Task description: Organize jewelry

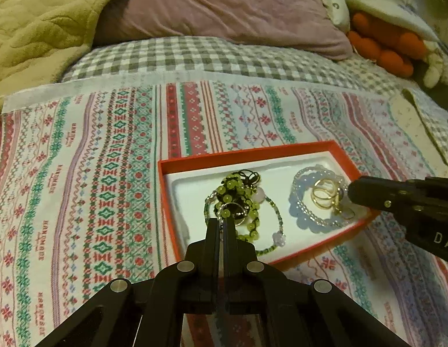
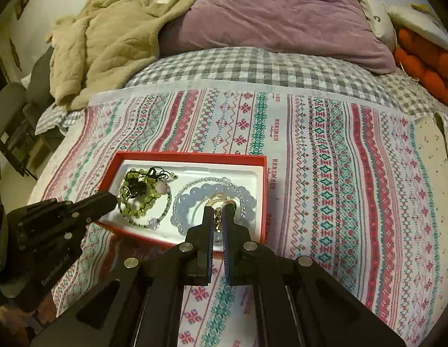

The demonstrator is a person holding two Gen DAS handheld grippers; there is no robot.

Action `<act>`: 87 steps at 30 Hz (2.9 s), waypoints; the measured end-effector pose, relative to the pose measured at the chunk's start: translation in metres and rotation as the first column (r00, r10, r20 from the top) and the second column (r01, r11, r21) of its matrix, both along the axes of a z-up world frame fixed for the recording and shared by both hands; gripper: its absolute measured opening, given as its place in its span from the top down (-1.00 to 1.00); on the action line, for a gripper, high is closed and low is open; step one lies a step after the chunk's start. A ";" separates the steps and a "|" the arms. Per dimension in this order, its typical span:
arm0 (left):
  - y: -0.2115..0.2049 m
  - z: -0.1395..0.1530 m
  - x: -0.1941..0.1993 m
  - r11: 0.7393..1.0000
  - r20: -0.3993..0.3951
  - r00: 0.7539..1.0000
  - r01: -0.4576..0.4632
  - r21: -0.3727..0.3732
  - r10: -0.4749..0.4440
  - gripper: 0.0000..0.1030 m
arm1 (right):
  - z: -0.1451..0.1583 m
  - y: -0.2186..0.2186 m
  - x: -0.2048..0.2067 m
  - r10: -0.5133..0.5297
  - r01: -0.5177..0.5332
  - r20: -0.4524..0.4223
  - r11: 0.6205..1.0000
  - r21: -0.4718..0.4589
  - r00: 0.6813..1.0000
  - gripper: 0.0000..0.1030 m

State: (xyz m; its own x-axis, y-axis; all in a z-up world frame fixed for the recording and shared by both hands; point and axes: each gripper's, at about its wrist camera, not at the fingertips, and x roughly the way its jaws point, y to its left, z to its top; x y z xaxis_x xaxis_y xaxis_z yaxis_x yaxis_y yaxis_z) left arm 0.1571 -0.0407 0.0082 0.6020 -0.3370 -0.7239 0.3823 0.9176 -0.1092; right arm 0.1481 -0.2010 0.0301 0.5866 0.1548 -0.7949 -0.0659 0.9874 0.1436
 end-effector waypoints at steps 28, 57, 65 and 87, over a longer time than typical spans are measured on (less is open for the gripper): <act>0.013 0.021 -0.030 1.000 0.029 1.000 -0.003 0.021 0.002 -0.62 | 0.018 -0.021 -0.029 -0.057 0.056 0.023 0.998 0.032 0.998 -0.06; 0.022 -0.015 -0.080 0.973 -0.123 0.978 -0.143 0.183 0.167 -0.99 | -0.023 0.001 -0.100 -0.161 0.137 -0.152 0.978 -0.159 0.975 -0.53; 0.020 -0.016 -0.081 0.973 -0.123 0.979 -0.139 0.185 0.163 -0.99 | -0.027 0.001 -0.097 -0.166 0.141 -0.171 0.979 -0.150 0.971 -0.53; 0.018 -0.016 -0.083 0.973 -0.120 0.979 -0.138 0.186 0.162 -0.99 | -0.029 0.002 -0.098 -0.166 0.142 -0.180 0.980 -0.139 0.970 -0.53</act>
State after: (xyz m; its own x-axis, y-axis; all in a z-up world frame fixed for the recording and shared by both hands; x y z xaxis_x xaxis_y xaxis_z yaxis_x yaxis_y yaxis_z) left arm 0.0743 -0.0224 -0.0074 0.5297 -0.1100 -0.8410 0.2315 0.9727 0.0185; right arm 0.0500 -0.1986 0.0010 0.4320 -0.0328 -0.9013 0.1051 0.9944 0.0142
